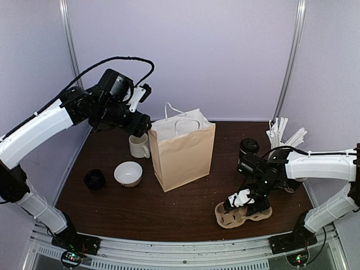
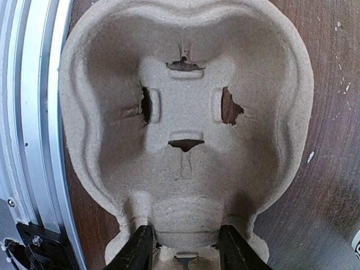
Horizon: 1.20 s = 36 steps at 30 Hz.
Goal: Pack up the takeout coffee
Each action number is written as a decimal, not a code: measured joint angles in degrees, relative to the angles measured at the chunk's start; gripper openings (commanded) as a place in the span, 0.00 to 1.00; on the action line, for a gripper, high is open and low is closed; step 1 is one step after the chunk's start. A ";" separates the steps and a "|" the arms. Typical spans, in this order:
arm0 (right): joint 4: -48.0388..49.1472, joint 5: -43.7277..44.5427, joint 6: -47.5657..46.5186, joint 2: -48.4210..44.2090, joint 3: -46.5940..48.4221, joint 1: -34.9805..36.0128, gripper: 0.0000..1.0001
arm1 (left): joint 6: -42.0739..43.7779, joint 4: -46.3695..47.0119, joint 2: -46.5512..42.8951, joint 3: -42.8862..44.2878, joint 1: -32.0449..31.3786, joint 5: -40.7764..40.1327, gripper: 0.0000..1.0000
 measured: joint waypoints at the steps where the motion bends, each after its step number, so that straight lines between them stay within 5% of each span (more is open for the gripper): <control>1: 0.02 0.00 0.04 0.02 0.00 0.00 0.41 | 0.00 0.02 0.00 -0.02 0.00 0.00 0.73; 23: -2.49 -0.42 3.08 -1.77 3.41 0.02 0.32 | 2.32 -0.13 -0.02 1.42 0.00 0.00 0.73; 36: -8.55 -4.61 6.49 -5.42 12.50 0.00 0.31 | 14.12 -4.68 12.94 24.55 0.13 9.66 0.77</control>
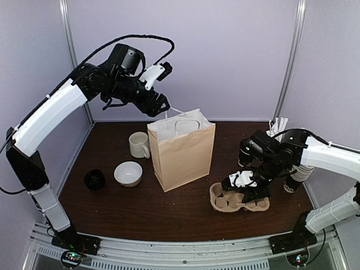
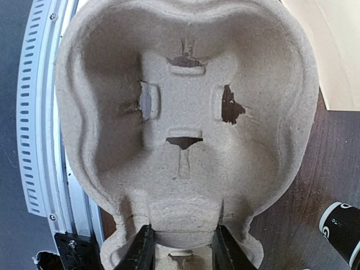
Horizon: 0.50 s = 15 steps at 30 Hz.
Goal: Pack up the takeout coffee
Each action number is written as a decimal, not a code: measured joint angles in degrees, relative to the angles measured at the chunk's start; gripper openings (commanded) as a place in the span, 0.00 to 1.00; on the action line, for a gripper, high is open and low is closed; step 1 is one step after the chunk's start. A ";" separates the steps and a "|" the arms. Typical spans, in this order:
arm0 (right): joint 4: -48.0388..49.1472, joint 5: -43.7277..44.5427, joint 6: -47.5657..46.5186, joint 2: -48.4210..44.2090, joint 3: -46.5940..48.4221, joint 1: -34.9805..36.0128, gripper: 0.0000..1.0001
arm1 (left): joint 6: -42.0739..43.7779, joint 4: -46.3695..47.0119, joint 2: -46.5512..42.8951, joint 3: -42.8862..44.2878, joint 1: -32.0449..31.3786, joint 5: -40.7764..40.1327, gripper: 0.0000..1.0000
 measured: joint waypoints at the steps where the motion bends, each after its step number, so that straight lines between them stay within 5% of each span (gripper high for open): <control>1: -0.63 -0.31 0.33 -0.15 0.85 0.00 0.31 | 0.44 -0.55 1.14 1.16 0.15 0.55 0.77; 9: -4.98 -1.73 1.11 -2.80 8.50 -0.70 0.29 | 3.28 -5.73 10.38 6.86 1.73 2.45 0.72; 15: -6.47 -1.92 1.22 -3.98 16.79 -3.28 0.28 | 2.05 -7.41 15.10 9.84 4.15 4.13 0.52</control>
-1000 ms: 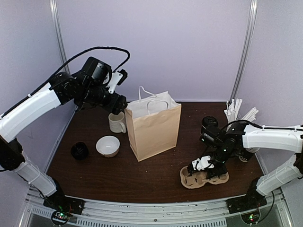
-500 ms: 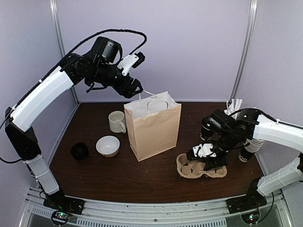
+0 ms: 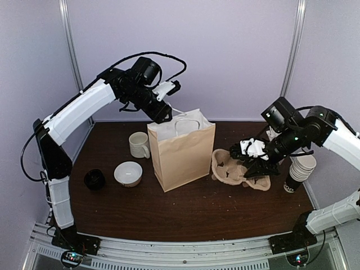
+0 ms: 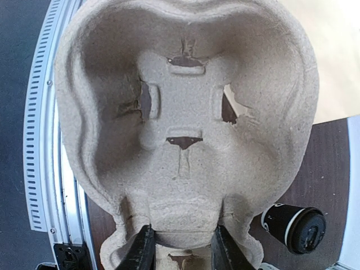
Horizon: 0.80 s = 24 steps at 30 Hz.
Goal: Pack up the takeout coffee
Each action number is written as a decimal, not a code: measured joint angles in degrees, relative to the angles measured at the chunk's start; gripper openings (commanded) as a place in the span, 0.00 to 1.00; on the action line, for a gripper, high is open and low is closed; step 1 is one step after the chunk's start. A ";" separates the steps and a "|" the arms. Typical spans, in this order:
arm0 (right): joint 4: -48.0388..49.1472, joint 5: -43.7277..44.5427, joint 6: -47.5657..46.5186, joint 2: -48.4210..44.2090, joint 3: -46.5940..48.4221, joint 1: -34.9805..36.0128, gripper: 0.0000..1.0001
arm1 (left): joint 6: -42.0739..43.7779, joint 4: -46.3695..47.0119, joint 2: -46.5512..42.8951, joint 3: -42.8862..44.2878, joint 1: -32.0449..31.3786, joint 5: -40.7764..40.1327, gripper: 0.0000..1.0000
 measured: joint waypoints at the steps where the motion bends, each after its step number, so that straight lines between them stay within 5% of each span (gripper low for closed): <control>1: -0.07 0.00 0.02 0.00 1.20 -0.46 0.28 | -0.39 -0.13 0.46 0.44 0.79 0.92 0.47; 17: -0.61 0.85 -0.42 5.14 22.43 -3.28 0.27 | -1.77 -1.60 1.55 0.98 2.89 12.35 0.02; 24: 1.38 0.28 -0.35 12.96 35.32 -4.04 0.28 | -2.03 -1.64 1.57 0.83 2.89 16.98 0.00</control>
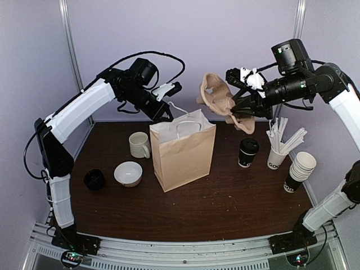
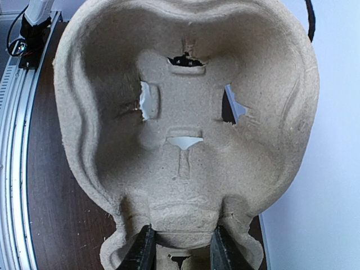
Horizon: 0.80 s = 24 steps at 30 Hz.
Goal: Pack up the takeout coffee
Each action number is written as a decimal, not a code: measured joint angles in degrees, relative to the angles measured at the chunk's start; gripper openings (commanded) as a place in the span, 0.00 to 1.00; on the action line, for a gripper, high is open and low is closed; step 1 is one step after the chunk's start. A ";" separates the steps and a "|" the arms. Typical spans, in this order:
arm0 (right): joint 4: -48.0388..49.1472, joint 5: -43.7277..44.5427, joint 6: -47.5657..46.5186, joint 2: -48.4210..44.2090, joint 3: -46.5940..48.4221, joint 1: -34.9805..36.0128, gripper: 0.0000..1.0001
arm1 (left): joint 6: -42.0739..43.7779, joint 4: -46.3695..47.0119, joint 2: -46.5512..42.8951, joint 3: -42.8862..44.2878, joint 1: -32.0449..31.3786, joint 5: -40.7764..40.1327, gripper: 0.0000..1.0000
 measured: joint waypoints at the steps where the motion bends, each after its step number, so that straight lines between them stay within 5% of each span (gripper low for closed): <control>1: 0.39 -0.37 0.07 0.98 1.60 0.00 0.28 | -0.02 0.00 0.00 0.00 0.00 0.79 0.00; 9: 0.83 -6.51 0.17 6.36 10.64 -0.09 0.30 | -0.42 -0.02 -3.28 -3.23 -0.15 8.63 0.00; 24: -2.82 -14.34 -0.70 8.76 11.19 3.87 0.31 | -1.27 0.02 -6.75 -7.43 -3.39 16.22 0.00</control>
